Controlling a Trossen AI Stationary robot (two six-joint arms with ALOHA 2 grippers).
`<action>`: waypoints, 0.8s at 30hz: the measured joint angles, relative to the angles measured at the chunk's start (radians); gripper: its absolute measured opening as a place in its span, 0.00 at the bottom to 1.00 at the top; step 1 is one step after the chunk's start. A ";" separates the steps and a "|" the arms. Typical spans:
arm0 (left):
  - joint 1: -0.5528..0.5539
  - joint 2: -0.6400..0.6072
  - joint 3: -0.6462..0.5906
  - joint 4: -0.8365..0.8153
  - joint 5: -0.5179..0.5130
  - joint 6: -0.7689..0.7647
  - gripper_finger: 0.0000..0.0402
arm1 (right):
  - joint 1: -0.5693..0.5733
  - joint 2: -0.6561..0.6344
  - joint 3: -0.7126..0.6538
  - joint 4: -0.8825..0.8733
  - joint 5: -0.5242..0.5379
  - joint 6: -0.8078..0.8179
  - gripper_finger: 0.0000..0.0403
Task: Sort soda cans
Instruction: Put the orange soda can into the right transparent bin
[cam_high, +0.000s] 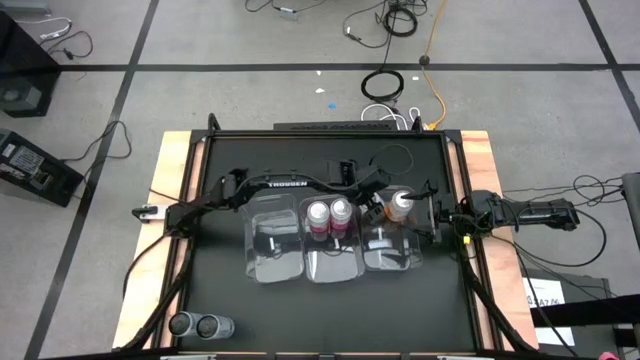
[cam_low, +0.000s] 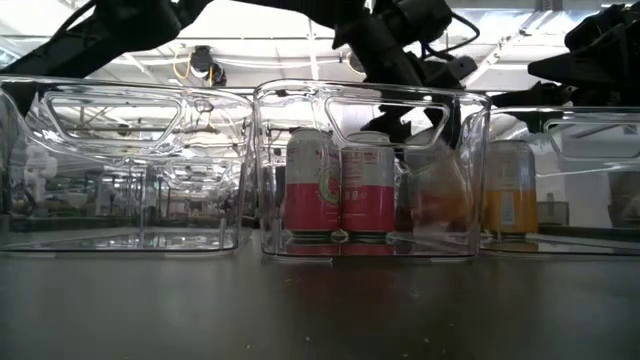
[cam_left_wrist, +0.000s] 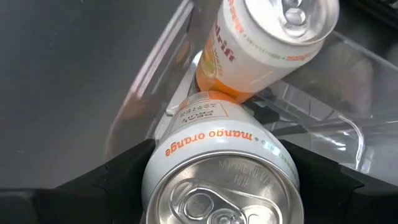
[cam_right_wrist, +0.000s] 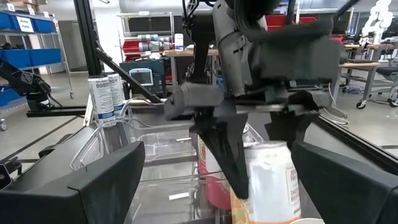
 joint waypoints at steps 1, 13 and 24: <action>0.001 0.003 0.000 0.000 0.006 -0.001 0.79 | 0.000 0.000 0.000 0.000 0.000 0.000 0.99; 0.001 0.004 0.000 0.009 0.014 -0.001 0.79 | 0.000 0.002 0.000 0.000 0.000 0.000 0.99; 0.002 0.004 0.000 0.017 0.011 -0.001 0.79 | 0.000 0.002 0.000 0.000 0.000 0.000 0.99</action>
